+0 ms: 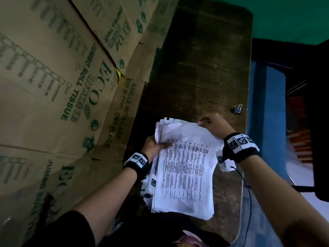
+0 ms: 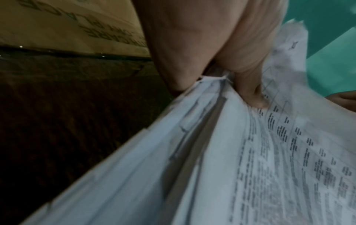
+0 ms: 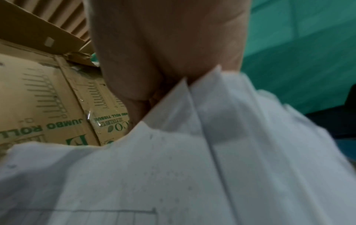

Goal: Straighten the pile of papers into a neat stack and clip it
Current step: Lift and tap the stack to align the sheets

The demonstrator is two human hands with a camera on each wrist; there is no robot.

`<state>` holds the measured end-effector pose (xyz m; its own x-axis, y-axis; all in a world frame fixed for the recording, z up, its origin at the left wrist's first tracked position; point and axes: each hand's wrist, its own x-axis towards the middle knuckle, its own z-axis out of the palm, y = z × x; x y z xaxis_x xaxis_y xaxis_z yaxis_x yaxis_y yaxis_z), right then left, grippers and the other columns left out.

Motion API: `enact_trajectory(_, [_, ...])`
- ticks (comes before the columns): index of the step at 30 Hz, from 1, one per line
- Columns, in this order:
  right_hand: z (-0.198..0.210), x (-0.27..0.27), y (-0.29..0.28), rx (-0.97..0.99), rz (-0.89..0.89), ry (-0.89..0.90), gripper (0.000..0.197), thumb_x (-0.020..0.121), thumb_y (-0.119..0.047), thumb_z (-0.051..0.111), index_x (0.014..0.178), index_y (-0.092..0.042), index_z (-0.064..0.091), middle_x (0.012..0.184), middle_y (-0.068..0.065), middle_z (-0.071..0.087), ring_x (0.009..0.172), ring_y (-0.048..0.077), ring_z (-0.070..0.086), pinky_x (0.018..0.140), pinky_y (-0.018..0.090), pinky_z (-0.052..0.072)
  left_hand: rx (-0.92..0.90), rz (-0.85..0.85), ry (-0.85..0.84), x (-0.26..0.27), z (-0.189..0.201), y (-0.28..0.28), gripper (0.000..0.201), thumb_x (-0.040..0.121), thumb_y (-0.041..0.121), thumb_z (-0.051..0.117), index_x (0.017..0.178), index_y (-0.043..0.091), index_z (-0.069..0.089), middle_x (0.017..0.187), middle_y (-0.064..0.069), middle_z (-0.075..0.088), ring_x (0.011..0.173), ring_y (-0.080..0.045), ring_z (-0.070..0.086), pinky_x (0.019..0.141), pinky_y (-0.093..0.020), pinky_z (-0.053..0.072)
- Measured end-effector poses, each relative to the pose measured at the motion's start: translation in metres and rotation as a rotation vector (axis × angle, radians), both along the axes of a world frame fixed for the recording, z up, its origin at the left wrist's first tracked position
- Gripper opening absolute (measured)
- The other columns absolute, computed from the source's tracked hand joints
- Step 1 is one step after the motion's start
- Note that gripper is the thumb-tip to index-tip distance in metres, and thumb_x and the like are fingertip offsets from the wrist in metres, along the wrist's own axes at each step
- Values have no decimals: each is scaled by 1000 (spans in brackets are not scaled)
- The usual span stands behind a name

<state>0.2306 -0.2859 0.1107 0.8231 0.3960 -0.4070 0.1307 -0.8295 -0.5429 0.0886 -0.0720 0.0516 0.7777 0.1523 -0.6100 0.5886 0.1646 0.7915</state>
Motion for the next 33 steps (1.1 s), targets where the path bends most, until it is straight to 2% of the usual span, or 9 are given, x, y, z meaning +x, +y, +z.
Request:
enact_trajectory(3, [-12,3,1,21,-32,6,7,86,-13,70,80,-16,70,80,4,72,79,18,67,79,33,54,50,-4,27,1,-6,0,24,71,15,81,88,21,65,93,2,71,87,-15,67,92,-35,51])
enact_trajectory(6, [-22,5,4,34,-68,18,10,83,-8,73,76,-13,68,75,3,68,76,18,64,78,32,52,91,-8,43,4,-12,-3,22,80,13,75,99,11,65,98,-5,69,93,-22,66,90,-34,52])
enact_trajectory(10, [-33,6,2,149,-51,-23,28,78,1,73,68,-23,62,83,11,65,81,28,64,80,39,52,140,-57,139,8,-17,2,50,80,29,74,121,9,53,107,-3,61,102,-21,58,86,-32,49])
enact_trajectory(12, [-34,3,2,218,-28,-44,28,79,6,69,71,-20,61,82,8,62,78,22,61,77,35,49,204,-128,134,11,-22,7,64,77,33,76,127,10,44,116,-1,57,108,-20,55,88,-32,48])
enact_trajectory(15, [-30,2,1,257,-1,15,27,82,8,64,73,-16,58,69,-1,57,68,11,51,68,27,41,395,-98,-92,16,-27,9,95,67,36,82,142,18,27,144,-9,37,132,-23,38,107,-38,37])
enact_trajectory(17, [-26,4,1,251,21,92,29,85,6,62,72,-19,55,64,2,50,62,11,44,63,25,36,665,-123,-297,19,-25,8,104,58,56,78,141,27,24,145,-9,27,134,-25,29,108,-40,27])
enact_trajectory(22, [-15,15,5,161,67,224,21,89,4,56,77,-13,56,56,-3,43,44,1,37,46,11,29,1183,-440,-557,30,-5,-10,67,64,49,80,120,39,46,131,4,30,114,-25,31,91,-45,36])
enact_trajectory(27, [-17,27,11,113,60,291,27,86,2,61,69,-19,57,68,5,54,62,9,46,59,24,34,1298,-537,-561,36,0,-17,55,65,33,79,114,33,54,121,3,46,109,-24,33,88,-46,35])
enact_trajectory(33, [-22,30,9,79,29,291,21,87,1,60,73,-15,58,66,2,53,63,13,44,61,26,34,1319,-610,-623,34,2,-17,43,62,24,80,98,23,58,120,-1,51,110,-27,34,86,-50,37])
